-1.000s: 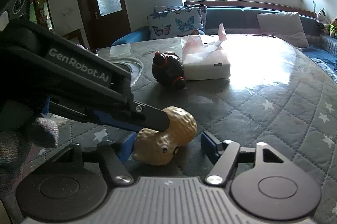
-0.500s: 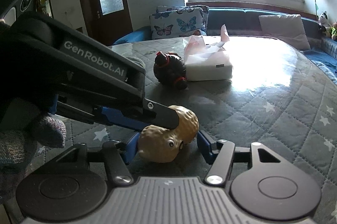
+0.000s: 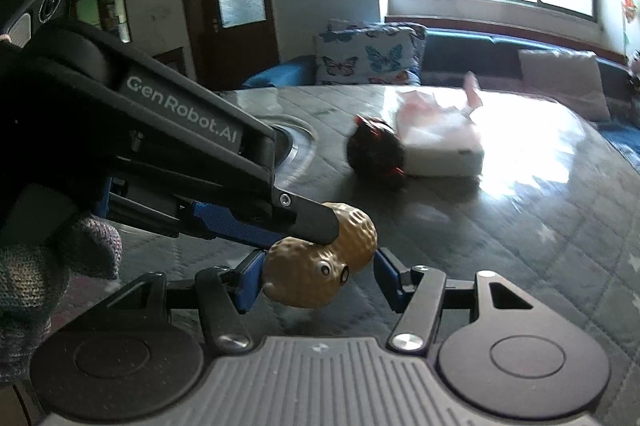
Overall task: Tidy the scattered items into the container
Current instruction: 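Carry the peanut toy with the left tool into the box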
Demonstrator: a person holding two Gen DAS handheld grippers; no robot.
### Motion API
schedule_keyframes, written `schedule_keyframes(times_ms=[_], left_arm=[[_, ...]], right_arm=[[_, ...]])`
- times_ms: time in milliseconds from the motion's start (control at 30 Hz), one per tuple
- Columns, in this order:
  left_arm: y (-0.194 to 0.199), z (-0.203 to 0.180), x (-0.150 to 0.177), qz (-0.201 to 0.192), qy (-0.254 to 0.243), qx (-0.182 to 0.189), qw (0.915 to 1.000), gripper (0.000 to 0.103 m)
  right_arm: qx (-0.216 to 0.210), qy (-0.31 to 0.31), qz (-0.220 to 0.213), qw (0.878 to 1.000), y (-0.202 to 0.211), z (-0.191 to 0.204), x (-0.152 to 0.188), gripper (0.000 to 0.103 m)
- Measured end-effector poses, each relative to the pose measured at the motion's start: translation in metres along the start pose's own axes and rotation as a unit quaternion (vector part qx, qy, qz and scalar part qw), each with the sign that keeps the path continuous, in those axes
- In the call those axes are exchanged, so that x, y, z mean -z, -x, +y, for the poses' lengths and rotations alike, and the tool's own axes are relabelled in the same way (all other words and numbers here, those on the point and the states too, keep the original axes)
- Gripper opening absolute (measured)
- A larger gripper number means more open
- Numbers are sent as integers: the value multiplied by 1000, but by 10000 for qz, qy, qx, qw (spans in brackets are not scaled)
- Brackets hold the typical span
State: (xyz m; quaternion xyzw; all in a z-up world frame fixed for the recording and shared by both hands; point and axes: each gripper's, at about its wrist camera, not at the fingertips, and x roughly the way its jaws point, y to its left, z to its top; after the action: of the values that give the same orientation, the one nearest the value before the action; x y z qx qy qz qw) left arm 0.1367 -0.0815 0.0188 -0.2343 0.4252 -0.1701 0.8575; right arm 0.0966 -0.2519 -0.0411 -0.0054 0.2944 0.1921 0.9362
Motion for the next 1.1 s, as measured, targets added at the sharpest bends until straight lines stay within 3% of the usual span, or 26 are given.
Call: schedule_keyframes(times_ms=[300, 600, 867, 1100], left_arm=[[72, 42, -20, -776, 356, -202, 9961, 29], [144, 105, -39, -1470, 789, -762, 9830, 28], [184, 167, -41, -1737, 1354, -1149, 9687, 28], [194, 197, -41, -1759, 1704, -1364, 9599, 30]], right_arm=[[-570, 614, -373, 9958, -9, 62, -36, 60], [-1366, 1136, -540, 9826, -44, 146, -73, 60], [-2088, 1513, -326, 9656, -90, 219, -88, 60], [-2416, 1727, 29, 9549, -124, 249, -96, 60]])
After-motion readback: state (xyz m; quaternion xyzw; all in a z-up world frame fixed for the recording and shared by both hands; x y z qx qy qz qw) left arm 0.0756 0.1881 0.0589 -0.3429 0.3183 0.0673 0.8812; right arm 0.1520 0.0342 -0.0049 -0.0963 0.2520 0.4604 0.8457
